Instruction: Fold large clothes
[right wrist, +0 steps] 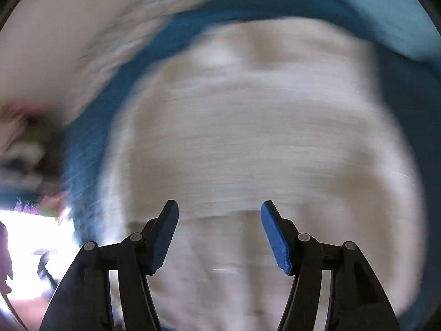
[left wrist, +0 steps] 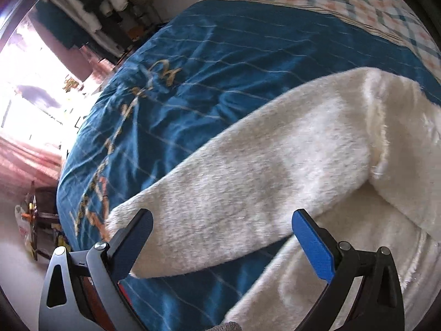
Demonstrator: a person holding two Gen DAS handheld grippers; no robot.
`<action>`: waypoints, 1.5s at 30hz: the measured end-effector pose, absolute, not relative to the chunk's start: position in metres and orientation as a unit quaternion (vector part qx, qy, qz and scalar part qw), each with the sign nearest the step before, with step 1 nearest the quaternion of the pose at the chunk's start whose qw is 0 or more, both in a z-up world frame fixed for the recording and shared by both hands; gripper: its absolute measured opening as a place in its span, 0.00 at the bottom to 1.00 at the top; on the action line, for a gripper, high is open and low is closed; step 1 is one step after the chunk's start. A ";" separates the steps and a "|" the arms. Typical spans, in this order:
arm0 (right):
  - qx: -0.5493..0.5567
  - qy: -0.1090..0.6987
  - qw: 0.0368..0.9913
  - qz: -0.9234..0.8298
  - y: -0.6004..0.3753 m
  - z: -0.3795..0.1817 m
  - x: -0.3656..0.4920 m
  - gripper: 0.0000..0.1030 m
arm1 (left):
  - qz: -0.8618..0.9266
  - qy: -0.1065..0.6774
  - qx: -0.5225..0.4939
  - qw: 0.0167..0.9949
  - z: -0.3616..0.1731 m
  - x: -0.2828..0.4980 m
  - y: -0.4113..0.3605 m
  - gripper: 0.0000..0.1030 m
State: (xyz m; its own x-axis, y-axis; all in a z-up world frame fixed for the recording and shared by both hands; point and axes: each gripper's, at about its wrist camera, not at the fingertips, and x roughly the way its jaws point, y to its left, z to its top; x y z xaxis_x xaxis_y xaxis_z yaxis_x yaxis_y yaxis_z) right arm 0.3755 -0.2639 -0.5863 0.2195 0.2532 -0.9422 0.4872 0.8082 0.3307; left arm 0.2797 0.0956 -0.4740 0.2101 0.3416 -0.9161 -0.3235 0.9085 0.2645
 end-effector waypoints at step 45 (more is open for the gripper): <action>0.180 0.675 0.708 -0.104 -0.096 -0.650 0.415 0.61 | 0.319 0.501 -0.515 0.618 -0.550 0.135 0.252 0.88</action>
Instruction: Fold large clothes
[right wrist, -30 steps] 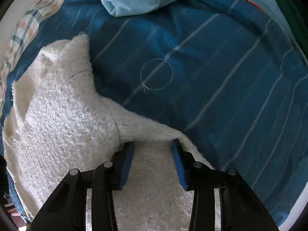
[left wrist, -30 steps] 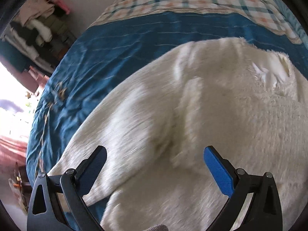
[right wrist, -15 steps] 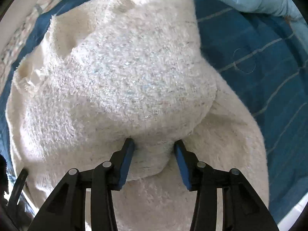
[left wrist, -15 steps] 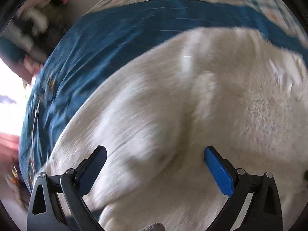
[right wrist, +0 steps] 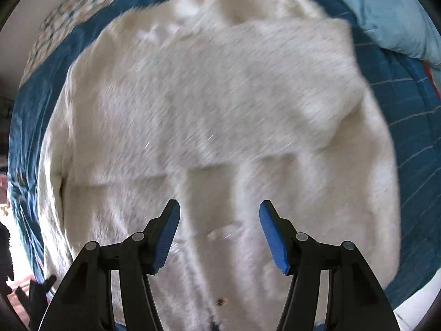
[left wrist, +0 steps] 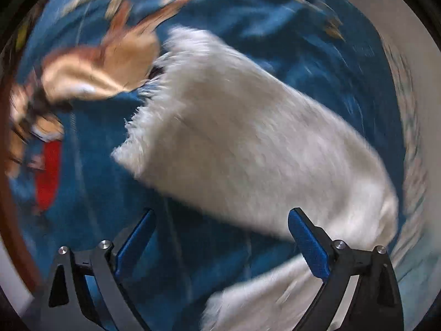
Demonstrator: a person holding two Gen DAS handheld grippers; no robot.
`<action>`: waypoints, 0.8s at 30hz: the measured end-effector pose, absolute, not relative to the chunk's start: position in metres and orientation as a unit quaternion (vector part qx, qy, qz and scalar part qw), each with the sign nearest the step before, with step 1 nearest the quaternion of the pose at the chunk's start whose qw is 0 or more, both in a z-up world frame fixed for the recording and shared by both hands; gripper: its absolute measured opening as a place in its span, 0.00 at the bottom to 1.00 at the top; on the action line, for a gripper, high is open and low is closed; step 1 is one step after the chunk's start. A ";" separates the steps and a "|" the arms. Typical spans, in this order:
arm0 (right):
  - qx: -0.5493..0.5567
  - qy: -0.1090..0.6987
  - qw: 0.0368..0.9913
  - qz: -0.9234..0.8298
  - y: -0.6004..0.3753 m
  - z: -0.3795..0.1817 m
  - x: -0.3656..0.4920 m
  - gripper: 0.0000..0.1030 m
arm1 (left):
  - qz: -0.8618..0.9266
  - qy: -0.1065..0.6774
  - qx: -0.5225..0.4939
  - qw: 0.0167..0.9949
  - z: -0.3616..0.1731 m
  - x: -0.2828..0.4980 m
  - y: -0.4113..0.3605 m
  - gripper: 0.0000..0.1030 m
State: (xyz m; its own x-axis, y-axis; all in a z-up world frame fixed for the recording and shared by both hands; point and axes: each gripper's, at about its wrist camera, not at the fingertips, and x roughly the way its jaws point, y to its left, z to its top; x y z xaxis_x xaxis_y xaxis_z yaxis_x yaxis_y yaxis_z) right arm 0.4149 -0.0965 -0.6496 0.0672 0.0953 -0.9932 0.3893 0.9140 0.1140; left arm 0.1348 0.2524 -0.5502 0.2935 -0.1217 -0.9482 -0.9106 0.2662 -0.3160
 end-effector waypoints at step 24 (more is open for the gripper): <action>0.047 0.615 0.765 -0.186 -0.022 -0.575 0.391 0.85 | 0.247 0.421 -0.098 0.867 -0.390 0.311 0.223 0.12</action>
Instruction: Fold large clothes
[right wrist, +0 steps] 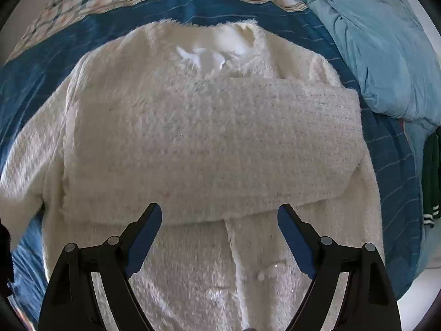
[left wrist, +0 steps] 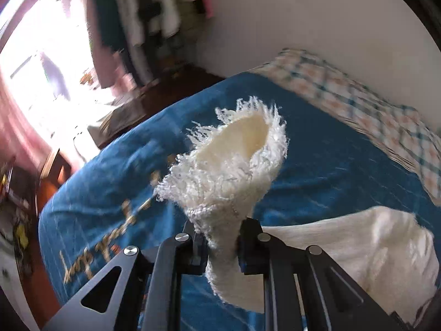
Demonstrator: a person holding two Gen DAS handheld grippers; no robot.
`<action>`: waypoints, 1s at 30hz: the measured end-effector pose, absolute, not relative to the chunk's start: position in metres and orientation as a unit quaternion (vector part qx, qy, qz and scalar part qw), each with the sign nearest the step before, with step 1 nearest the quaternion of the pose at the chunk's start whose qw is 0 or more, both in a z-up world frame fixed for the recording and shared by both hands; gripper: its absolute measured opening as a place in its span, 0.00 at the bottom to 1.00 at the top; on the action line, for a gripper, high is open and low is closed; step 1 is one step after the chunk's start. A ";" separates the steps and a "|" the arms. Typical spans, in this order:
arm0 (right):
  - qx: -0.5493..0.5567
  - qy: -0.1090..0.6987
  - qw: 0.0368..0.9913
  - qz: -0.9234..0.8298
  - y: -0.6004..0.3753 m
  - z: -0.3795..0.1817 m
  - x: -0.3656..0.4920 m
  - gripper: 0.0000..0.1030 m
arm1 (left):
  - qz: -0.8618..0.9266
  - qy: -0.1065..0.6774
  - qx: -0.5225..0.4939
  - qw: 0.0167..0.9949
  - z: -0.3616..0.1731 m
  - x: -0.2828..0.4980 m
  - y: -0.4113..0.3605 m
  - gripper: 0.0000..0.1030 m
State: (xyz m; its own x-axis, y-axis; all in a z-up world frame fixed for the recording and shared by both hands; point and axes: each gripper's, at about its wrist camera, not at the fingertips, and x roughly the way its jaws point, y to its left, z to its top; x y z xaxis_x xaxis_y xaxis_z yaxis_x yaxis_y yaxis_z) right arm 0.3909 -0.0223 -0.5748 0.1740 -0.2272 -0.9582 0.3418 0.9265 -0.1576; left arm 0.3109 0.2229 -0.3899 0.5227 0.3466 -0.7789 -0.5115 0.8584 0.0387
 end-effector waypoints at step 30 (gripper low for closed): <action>0.309 0.599 0.702 -0.232 -0.379 -0.576 0.287 0.85 | -0.134 0.537 0.021 0.832 -0.433 0.379 -0.236 0.98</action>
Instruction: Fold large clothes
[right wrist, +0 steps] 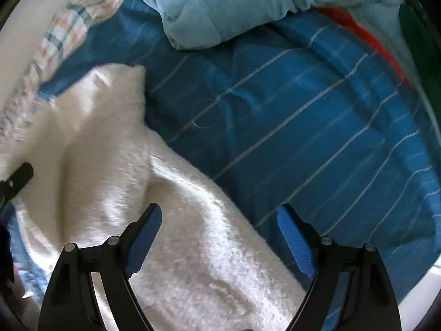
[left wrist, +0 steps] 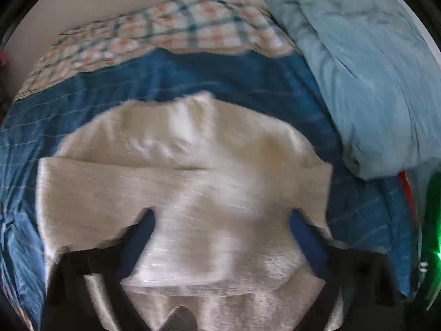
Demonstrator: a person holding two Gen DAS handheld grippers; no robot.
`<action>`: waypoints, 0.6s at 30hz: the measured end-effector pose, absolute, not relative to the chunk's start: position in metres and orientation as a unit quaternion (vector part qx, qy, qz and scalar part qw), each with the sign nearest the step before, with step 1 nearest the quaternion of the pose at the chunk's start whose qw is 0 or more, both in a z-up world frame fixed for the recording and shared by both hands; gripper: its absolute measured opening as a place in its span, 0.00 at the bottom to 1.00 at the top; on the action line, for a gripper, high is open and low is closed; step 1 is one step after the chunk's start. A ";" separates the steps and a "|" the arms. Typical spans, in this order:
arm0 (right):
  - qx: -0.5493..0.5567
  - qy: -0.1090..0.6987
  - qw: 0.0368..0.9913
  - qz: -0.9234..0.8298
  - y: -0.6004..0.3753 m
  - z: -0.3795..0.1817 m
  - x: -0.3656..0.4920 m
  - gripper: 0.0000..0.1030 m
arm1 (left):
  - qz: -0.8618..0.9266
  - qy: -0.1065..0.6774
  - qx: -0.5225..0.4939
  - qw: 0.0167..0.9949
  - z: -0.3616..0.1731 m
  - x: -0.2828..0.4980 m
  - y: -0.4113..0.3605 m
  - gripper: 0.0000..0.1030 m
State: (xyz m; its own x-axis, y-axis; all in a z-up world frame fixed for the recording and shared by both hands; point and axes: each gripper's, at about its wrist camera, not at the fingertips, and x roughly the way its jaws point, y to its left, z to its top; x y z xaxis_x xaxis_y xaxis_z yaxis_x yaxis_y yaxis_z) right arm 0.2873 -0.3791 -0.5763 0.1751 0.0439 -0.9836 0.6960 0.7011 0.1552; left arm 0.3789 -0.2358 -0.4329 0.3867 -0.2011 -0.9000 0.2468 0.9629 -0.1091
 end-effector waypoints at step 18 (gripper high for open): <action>0.358 0.604 0.711 -0.035 -0.338 -0.601 0.392 0.08 | 0.162 0.554 0.066 0.814 -0.464 0.350 0.009 0.98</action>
State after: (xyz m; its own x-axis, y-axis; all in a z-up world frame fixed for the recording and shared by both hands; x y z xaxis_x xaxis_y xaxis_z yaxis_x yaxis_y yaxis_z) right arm 0.3919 -0.3380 -0.6012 0.2670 0.3830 -0.8843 0.4826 0.7411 0.4667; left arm 0.3500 0.0094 -0.4637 0.3329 0.3376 -0.8805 -0.1904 0.9386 0.2878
